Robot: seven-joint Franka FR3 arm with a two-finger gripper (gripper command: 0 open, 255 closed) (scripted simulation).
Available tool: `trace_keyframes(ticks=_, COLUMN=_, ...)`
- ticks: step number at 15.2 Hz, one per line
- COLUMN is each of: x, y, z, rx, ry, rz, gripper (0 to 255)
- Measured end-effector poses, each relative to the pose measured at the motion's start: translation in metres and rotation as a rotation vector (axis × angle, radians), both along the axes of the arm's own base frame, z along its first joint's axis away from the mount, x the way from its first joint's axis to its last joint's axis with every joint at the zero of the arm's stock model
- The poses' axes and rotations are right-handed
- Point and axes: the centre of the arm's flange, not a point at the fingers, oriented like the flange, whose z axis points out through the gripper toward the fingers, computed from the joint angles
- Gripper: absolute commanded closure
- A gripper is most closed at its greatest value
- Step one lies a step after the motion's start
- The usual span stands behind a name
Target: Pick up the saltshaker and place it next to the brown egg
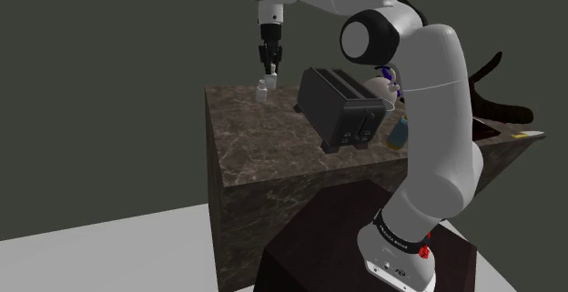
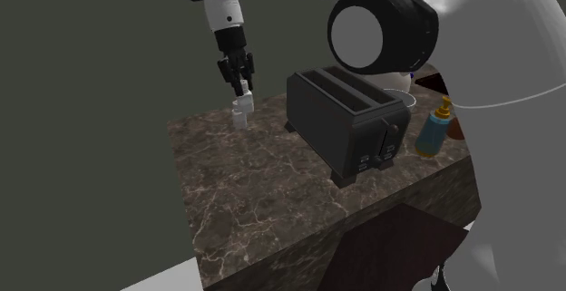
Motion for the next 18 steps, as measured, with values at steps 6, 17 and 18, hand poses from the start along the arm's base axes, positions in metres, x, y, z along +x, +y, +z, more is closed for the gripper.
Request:
trace_keyframes(ticks=6, x=0.002, y=0.001, z=0.033, rx=0.000, ry=0.000, rz=0.000, gripper=255)
trace_keyframes(ticks=17, x=-0.044, y=-0.046, z=0.061, rx=-0.001, ry=0.001, rz=-0.001, gripper=255)
trace_keyframes(ticks=18, x=-0.052, y=-0.054, z=0.060, rx=-0.001, ry=0.001, rz=-0.001, gripper=255)
